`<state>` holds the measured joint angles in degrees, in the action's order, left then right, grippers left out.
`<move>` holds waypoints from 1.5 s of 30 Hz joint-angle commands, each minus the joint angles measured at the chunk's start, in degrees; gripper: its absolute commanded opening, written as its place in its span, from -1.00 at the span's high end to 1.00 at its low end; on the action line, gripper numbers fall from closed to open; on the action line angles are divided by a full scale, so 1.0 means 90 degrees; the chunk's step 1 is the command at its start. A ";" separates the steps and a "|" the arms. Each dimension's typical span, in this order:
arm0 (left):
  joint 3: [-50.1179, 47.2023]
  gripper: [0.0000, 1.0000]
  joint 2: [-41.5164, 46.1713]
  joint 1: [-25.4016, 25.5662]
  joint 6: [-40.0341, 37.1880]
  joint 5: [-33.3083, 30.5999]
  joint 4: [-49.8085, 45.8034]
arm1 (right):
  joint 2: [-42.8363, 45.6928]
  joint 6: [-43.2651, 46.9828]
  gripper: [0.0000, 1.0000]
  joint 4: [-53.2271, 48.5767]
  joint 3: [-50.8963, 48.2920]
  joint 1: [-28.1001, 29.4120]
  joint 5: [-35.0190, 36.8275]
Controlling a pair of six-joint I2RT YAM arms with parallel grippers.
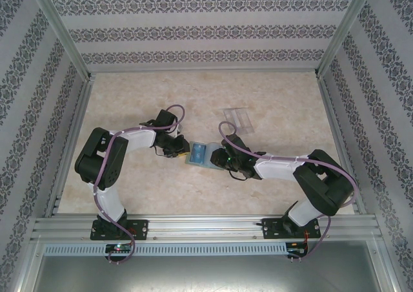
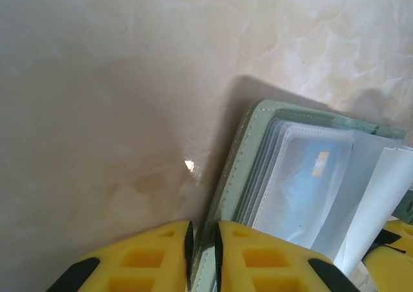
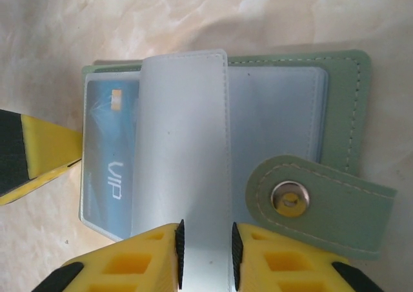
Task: Put the credit cards into the card holder
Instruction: Flip over the card slot in the card holder.
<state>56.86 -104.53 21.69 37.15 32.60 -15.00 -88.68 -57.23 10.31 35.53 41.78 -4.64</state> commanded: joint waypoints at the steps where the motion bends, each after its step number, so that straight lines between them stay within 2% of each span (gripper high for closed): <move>1: -0.0121 0.62 -0.0197 0.0197 -0.0007 0.0274 0.0182 | -0.0034 -0.0028 0.43 0.0182 0.0095 0.0014 -0.0069; 12: -0.0126 0.62 -0.0199 0.0197 -0.0018 0.0274 0.0182 | -0.0193 -0.0231 0.18 0.0940 -0.0051 -0.0054 -0.0375; 17: -0.0118 0.62 -0.0190 0.0199 -0.0035 0.0269 0.0163 | -0.0308 -0.0409 0.17 0.1460 -0.0149 -0.0100 -0.0556; 26: -0.0092 0.61 -0.0012 0.0046 -0.0045 0.0255 0.0086 | -0.0348 -0.0243 0.11 0.1560 0.0072 -0.0102 -0.0738; 35: -0.0230 0.35 0.0348 -0.0345 -0.0075 0.0177 -0.0080 | -0.0976 -0.0267 0.09 0.1872 0.0661 -0.0072 -0.1150; 45: -0.0597 0.28 0.0655 -0.0797 0.0050 0.0070 0.0043 | -0.1512 -0.0243 0.05 0.1873 0.1144 0.0014 -0.1378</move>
<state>52.47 -100.38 15.59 37.15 34.06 -14.74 -100.38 -60.03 26.06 44.25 41.41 -15.81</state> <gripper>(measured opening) 0.356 0.471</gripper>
